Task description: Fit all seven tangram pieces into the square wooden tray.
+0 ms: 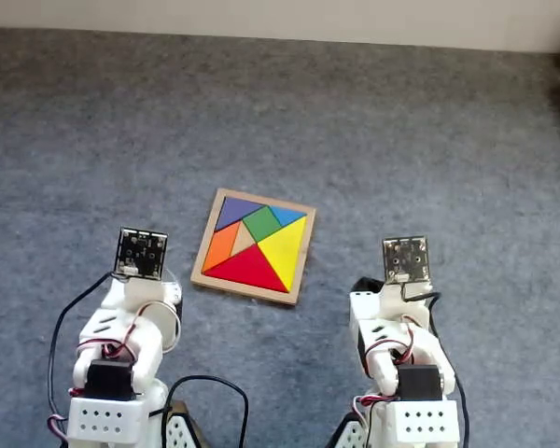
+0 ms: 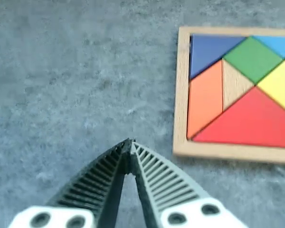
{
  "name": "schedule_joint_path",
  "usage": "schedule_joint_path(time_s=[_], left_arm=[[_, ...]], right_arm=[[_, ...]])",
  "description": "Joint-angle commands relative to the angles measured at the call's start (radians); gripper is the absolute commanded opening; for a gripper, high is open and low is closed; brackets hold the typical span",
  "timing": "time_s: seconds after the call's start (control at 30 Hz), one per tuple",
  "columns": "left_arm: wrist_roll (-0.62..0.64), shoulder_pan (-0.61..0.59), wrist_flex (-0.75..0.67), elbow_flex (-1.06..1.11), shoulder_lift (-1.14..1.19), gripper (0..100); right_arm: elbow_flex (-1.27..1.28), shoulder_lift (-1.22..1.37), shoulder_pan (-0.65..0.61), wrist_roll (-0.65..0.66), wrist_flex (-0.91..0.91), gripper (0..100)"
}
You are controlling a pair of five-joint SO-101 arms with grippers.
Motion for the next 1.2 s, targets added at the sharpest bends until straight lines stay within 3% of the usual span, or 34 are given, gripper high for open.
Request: schedule_joint_path(time_s=[0.0,0.1,1.17], left_arm=[[-0.006,-0.016,0.207,0.019,-0.018,0],[-0.003,-0.015,0.356,0.019,-0.025,0],[-0.003,-0.013,0.341,0.019,-0.022,0]], right_arm=[[0.108,0.001,0.012,-0.005,-0.018,0.6],[0.108,-0.001,0.012,-0.005,-0.018,0.6],[0.108,-0.001,0.012,-0.005,-0.018,0.6]])
